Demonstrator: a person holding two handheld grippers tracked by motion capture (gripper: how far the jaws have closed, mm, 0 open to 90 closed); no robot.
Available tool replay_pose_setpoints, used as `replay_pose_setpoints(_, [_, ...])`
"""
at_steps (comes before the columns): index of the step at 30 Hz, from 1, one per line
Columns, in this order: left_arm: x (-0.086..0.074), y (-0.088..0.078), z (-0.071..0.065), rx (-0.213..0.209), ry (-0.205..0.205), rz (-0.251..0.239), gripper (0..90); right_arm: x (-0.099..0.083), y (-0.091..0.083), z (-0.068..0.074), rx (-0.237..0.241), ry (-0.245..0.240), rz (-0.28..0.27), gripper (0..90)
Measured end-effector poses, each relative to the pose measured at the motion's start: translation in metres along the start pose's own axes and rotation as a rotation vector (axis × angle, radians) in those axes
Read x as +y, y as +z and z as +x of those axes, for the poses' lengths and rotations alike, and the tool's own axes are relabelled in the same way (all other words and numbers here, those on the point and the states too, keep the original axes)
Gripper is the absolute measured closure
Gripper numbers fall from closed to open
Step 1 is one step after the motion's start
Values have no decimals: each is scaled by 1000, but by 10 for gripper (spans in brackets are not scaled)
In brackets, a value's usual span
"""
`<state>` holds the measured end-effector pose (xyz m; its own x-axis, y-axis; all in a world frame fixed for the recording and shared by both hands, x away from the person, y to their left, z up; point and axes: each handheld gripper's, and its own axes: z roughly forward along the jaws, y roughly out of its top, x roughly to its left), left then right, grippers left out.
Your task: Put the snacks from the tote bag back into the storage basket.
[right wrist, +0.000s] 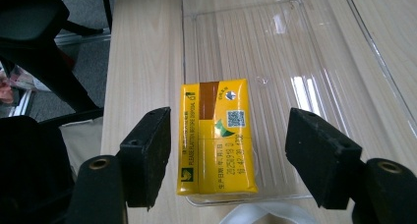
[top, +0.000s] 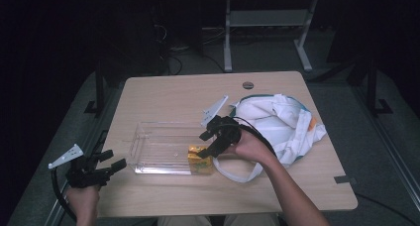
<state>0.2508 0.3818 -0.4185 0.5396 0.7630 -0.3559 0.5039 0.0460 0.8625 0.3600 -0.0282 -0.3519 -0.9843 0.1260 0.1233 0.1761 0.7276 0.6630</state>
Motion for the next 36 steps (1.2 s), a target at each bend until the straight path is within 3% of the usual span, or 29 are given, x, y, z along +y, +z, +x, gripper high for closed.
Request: replay_pose_setpoints(36, [0, 0, 0, 1, 2, 4, 126, 2, -31, 1, -37, 18, -18, 343])
